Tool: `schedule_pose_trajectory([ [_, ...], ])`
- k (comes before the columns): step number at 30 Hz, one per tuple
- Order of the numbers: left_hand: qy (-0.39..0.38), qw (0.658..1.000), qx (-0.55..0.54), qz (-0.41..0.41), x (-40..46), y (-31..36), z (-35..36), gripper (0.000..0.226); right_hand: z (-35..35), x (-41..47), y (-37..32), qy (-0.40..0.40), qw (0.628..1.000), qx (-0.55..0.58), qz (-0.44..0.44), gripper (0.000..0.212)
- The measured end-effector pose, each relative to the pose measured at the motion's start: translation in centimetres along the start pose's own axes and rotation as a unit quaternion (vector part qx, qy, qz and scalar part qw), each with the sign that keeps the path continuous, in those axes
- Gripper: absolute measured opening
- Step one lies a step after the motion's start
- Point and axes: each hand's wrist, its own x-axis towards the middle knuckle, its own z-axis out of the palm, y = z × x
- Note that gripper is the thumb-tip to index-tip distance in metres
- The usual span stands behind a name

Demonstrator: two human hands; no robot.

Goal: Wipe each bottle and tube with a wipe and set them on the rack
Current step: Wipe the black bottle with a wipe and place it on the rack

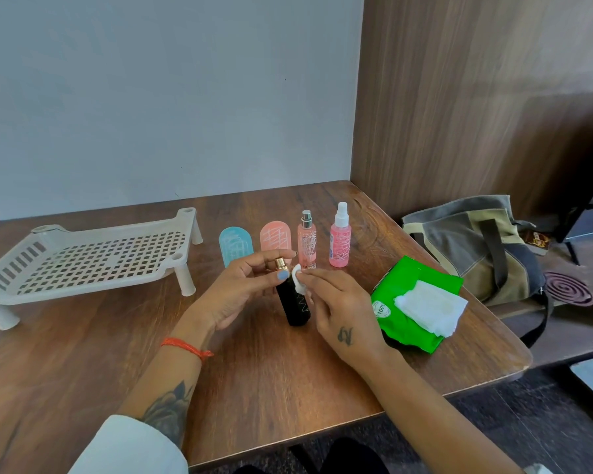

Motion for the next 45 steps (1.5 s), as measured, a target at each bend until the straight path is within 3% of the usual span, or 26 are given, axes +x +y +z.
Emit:
schedule_pose_trajectory([
  [5, 0.014, 1.000, -0.003, -0.001, -0.04, 0.00, 0.16, 0.027, -0.08, 0.16, 0.29, 0.057, 0.997, -0.004, 0.047, 0.036],
  [10, 0.020, 1.000, -0.022, 0.006, -0.09, -0.07, 0.33, 0.027, -0.09, 0.25, -0.44, 0.037, 0.998, 0.027, -0.040, 0.031],
  [14, 0.027, 0.999, -0.020, 0.001, -0.04, -0.12, 0.35, 0.025, 0.03, 0.27, -0.38, 0.024, 0.998, 0.012, -0.058, 0.038],
  [19, 0.020, 0.999, -0.036, -0.009, 0.03, -0.08, 0.40, 0.027, 0.13, 0.30, -0.22, 0.024, 0.999, 0.000, -0.038, 0.041],
  [24, 0.024, 0.999, -0.031, -0.012, 0.02, -0.08, 0.27, 0.031, 0.13, 0.23, -0.22, 0.028, 1.000, -0.010, 0.005, 0.028],
  [27, 0.027, 0.999, -0.025, -0.011, 0.11, -0.09, 0.30, 0.027, -0.14, 0.25, -0.34, 0.036, 0.999, -0.016, 0.019, 0.035],
  [30, 0.026, 0.999, -0.029, -0.008, 0.09, -0.09, 0.34, 0.028, -0.19, 0.19, -0.29, 0.058, 0.998, -0.008, -0.003, 0.026],
  [33, 0.028, 0.999, -0.025, 0.001, 0.04, -0.14, 0.32, 0.026, -0.19, 0.10, -0.43, 0.037, 0.998, 0.011, -0.052, 0.039],
  [36, 0.031, 0.999, -0.020, 0.000, 0.02, -0.18, 0.30, 0.025, -0.14, 0.14, -0.60, 0.022, 0.997, 0.015, -0.071, 0.039],
  [40, 0.028, 0.999, -0.023, -0.003, 0.07, -0.11, 0.26, 0.028, 0.01, 0.00, -0.17, 0.029, 0.999, 0.017, -0.031, 0.040],
  [45, 0.030, 0.999, -0.020, -0.001, 0.15, -0.08, 0.34, 0.025, -0.14, 0.13, -0.24, 0.050, 0.999, -0.002, 0.012, 0.023],
])
